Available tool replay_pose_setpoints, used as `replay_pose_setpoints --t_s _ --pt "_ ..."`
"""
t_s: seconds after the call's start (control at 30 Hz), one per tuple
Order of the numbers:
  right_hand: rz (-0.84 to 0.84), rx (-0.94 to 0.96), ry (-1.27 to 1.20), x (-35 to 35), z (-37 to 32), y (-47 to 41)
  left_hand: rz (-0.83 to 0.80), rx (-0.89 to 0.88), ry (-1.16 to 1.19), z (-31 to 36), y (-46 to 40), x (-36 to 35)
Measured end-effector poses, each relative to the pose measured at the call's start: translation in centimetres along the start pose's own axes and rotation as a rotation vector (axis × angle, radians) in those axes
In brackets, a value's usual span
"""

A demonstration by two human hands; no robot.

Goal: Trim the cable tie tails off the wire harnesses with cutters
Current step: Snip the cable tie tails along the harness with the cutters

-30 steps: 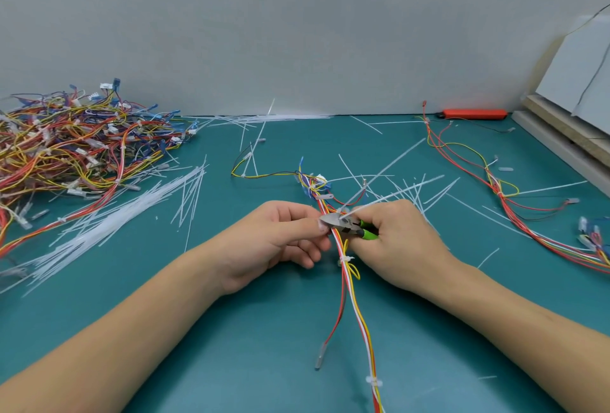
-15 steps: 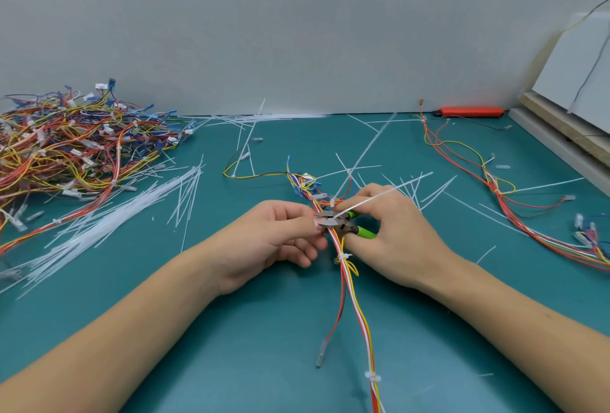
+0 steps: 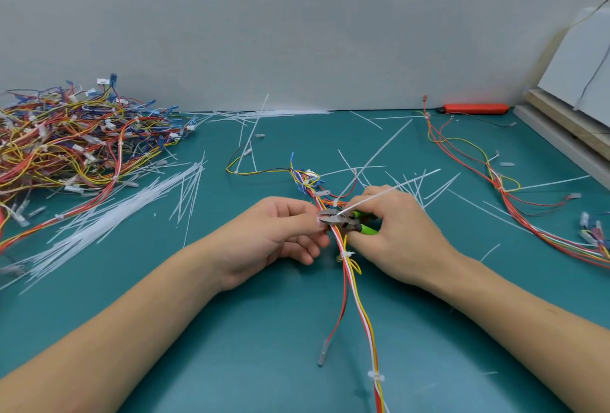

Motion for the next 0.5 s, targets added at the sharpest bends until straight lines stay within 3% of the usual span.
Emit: replay_pose_setpoints --t_s 0.5 --pt "0.041 -0.007 -0.034 0.03 0.33 0.08 -0.003 -0.006 0.006 0.18 0.14 -0.2"
Point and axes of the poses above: each hand's wrist, its own y-axis away from the middle knuckle, its own x-axis out of the back of the hand, z = x × y, the point moved 6 cm from there along -y, towards the middle knuckle, and after that the axes turned 9 degrees about -x, right-handed, at the moved point
